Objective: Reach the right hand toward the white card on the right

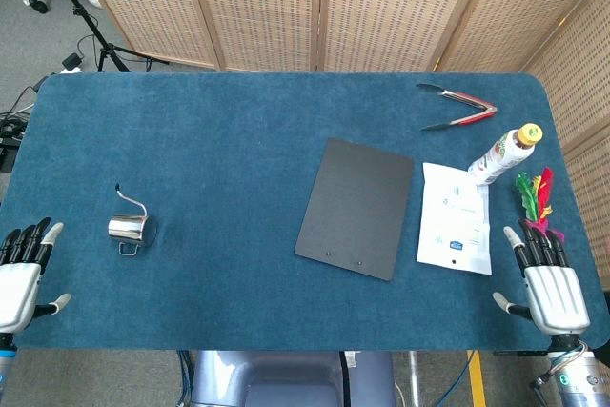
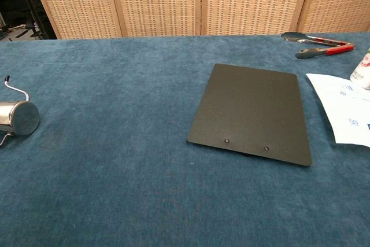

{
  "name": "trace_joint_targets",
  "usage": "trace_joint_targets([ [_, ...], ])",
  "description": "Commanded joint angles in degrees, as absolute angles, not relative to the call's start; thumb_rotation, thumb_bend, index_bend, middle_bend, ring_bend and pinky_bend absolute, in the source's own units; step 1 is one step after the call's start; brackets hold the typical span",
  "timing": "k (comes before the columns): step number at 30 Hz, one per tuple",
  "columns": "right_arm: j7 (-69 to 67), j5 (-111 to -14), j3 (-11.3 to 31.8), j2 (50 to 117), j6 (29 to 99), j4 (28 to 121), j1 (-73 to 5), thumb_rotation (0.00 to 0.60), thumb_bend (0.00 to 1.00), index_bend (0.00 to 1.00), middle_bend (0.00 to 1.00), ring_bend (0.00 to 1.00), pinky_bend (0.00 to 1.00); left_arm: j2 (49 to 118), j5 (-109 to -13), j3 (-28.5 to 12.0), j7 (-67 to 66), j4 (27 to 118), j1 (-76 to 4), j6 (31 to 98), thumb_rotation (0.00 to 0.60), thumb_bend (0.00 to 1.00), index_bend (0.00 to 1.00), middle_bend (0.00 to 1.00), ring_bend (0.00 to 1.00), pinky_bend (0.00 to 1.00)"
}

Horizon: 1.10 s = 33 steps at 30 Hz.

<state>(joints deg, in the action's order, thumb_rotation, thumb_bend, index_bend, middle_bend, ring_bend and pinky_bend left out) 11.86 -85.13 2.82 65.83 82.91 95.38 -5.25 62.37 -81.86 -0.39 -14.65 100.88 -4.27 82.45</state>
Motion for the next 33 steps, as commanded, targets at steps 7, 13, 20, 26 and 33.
trace_joint_targets([
  [7,11.98,-85.10,2.78,65.84,82.83,95.35,-5.27,0.600,0.18,0.00,0.00,0.00,0.00,62.35,-81.78,-0.40,-14.72,100.90,-4.26,82.42,0.600,0.09,0.00,0.00,0.00,0.00],
  [13,11.85,-85.27,2.78,65.81,82.99,95.43,-5.25,0.600,0.18,0.00,0.00,0.00,0.00,62.33,-82.11,-0.37,-14.73,100.97,-4.17,82.74,0.600,0.09,0.00,0.00,0.00,0.00],
  [20,11.73,-85.34,2.87,65.88,83.11,95.34,-5.27,0.600,0.18,0.00,0.00,0.00,0.00,62.36,-82.13,-0.44,-14.54,100.90,-4.15,82.83,0.600,0.09,0.00,0.00,0.00,0.00],
  [26,12.02,-84.94,2.88,65.93,82.61,95.32,-5.42,0.600,0.18,0.00,0.00,0.00,0.00,62.42,-82.49,-0.53,-14.17,100.67,-4.17,83.06,0.600,0.10,0.00,0.00,0.00,0.00],
  [33,12.23,-84.64,2.83,65.95,82.23,95.36,-5.51,0.600,0.18,0.00,0.00,0.00,0.00,62.30,-82.04,-0.55,-14.11,100.60,-4.27,82.60,0.600,0.10,0.00,0.00,0.00,0.00],
])
